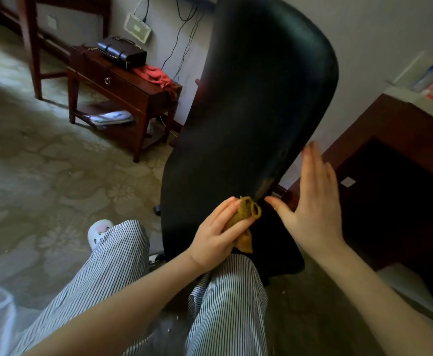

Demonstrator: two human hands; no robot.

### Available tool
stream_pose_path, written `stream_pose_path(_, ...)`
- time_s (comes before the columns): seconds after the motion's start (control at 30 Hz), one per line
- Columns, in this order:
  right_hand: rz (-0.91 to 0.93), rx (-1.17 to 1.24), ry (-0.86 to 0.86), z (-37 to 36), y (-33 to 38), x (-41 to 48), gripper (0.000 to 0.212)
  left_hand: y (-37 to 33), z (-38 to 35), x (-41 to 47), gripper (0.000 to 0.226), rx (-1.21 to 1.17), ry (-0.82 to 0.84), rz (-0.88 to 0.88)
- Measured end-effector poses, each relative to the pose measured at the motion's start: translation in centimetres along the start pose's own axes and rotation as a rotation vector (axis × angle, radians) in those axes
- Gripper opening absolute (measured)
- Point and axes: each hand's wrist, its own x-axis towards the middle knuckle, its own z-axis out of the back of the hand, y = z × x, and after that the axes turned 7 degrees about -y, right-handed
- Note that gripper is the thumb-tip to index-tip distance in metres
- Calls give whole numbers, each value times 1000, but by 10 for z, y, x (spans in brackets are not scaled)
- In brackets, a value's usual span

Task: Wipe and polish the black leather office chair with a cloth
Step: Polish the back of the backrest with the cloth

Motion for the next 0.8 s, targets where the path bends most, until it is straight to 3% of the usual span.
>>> stream_pose_path(0.13,-183,470,249,-3,7,-3,84,1,18,-16,27,-67,164,-149)
stream_pose_path(0.3,-173,593,304,2,1,15,80,-13,15,2,36,-38,576,-616)
stream_pose_path(0.43,-208,678,330,-6,14,22,79,3,13,20,37,252,771,-537)
stream_pose_path(0.57,-194,709,286,-27,14,32,76,19,25,31,56,577,1109,-510)
stream_pose_path(0.67,-322,653,328,-57,2,23,70,38,35,39,58,695,1125,-535)
stream_pose_path(0.8,-453,515,597,-102,-7,-9,66,72,41,36,57,799,1110,-484)
